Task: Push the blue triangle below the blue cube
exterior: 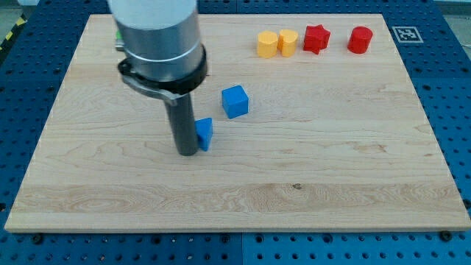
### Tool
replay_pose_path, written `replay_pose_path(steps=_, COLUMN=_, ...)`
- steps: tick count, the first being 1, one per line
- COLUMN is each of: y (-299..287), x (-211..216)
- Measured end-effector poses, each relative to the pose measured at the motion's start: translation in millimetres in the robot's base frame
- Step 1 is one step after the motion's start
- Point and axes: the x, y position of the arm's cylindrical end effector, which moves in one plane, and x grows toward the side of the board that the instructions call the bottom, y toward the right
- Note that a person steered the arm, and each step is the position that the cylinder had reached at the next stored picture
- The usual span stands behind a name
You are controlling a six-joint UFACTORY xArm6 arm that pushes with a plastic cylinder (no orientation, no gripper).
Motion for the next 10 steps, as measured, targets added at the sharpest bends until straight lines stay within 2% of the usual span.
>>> replay_pose_path(steps=1, y=1.7, x=0.0)
replay_pose_path(steps=2, y=-50.9, x=-5.0)
replay_pose_path(steps=3, y=-72.0, x=-39.0)
replay_pose_path(steps=4, y=-46.1, x=-51.3)
replay_pose_path(steps=6, y=4.8, x=-24.5)
replay_pose_path(steps=7, y=23.4, x=-24.3)
replay_pose_path(steps=9, y=34.7, x=-13.1)
replay_pose_path(steps=10, y=-1.3, x=-14.2)
